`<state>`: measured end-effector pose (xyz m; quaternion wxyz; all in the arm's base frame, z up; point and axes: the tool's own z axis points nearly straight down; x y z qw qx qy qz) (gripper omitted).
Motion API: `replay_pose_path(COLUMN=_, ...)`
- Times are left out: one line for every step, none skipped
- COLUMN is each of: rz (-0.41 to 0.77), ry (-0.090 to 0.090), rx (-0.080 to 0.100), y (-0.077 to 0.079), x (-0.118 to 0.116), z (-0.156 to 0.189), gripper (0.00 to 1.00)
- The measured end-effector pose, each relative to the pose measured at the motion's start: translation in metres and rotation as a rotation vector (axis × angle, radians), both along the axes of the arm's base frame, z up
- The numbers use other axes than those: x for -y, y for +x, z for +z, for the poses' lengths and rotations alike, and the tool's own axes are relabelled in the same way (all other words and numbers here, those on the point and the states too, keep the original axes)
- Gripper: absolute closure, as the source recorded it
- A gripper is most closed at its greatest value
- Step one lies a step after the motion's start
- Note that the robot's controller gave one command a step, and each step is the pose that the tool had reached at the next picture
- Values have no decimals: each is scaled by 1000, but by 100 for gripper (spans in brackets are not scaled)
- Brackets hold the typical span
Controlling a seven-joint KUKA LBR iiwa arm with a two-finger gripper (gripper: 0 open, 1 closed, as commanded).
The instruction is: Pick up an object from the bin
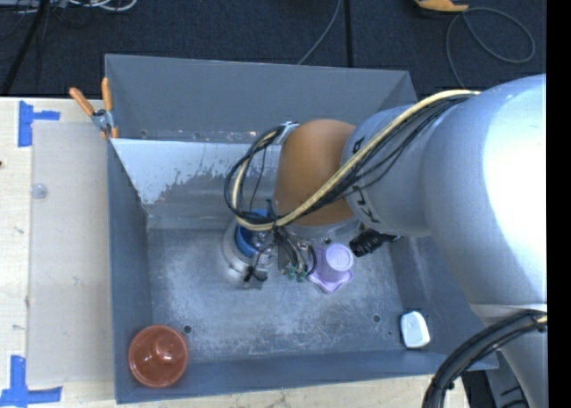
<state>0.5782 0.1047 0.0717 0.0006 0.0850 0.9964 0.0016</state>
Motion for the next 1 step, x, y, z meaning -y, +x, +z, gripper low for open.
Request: replay_pose_path(rz=0, ry=0, rx=0, y=0, x=0, z=0, gripper=100)
